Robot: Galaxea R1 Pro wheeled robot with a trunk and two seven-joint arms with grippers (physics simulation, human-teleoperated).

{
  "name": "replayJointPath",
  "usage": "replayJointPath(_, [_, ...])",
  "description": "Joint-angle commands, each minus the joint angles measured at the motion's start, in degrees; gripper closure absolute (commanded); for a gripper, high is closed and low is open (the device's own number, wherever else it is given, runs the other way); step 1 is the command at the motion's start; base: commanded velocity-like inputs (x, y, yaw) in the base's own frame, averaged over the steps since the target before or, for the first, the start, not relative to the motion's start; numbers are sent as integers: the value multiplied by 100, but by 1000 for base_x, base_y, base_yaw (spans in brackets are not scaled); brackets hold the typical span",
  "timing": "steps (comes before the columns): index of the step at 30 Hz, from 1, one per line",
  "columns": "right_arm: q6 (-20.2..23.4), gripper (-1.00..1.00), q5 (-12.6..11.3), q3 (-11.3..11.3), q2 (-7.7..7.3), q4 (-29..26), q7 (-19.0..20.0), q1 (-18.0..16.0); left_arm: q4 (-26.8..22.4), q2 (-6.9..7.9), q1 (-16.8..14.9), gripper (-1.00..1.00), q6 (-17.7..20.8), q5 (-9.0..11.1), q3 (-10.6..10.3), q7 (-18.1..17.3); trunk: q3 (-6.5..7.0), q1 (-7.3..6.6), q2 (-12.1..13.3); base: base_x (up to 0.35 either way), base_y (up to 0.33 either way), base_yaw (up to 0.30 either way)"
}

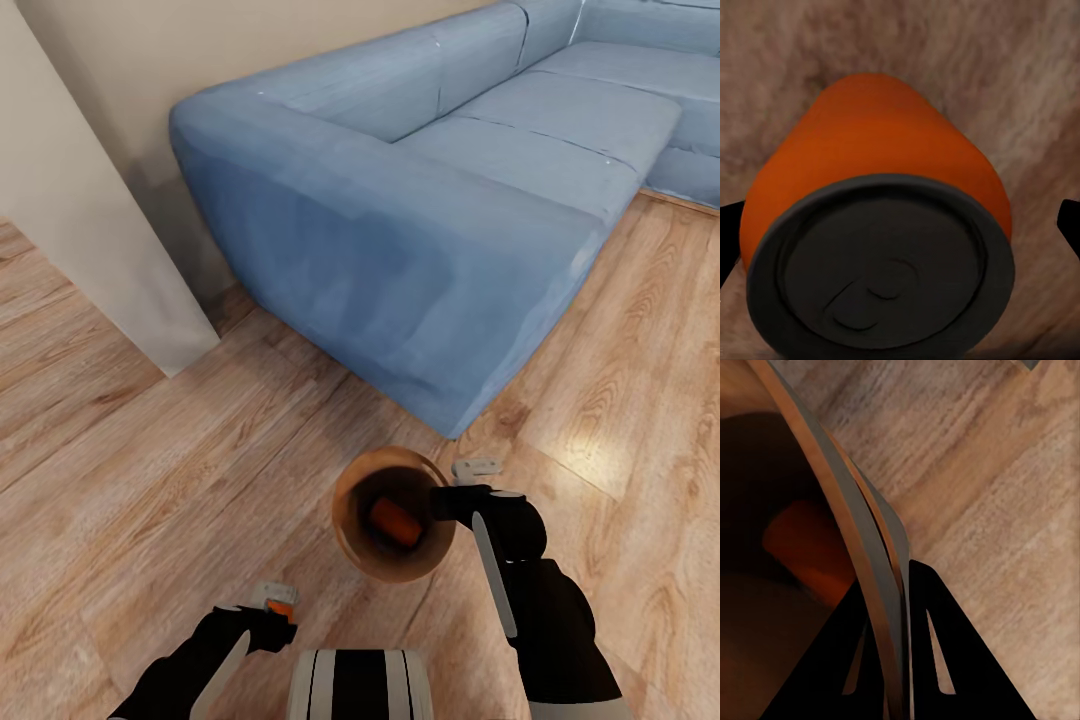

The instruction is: Put the three can of soda from the living room inside the tash can in the kitchen.

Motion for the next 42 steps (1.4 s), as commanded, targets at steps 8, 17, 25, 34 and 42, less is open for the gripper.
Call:
replayJointPath(8, [0,100,-127,1,3,0,18,-1,4,-1,-6,-100,-4,-11,0,87,0,0,0,0,0,0])
replayJointPath(17, [0,100,-127,1,1,-2,18,-1,570,-179,-264,-100,-307,-65,3,389,0,0,0,0,0,0])
replayJointPath(25, [0,100,-127,-7,1,-1,18,-1,994,-312,-409,100,-681,-72,0,394,0,0,0,0,0,0])
replayJointPath(34, [0,100,-127,-8,1,-5,18,-1,1118,-324,-413,100,-711,-72,0,396,0,0,0,0,0,0])
replayJointPath(42, [0,100,-127,-8,1,-1,18,-1,898,-319,-413,100,-717,-96,0,370,0,0,0,0,0,0])
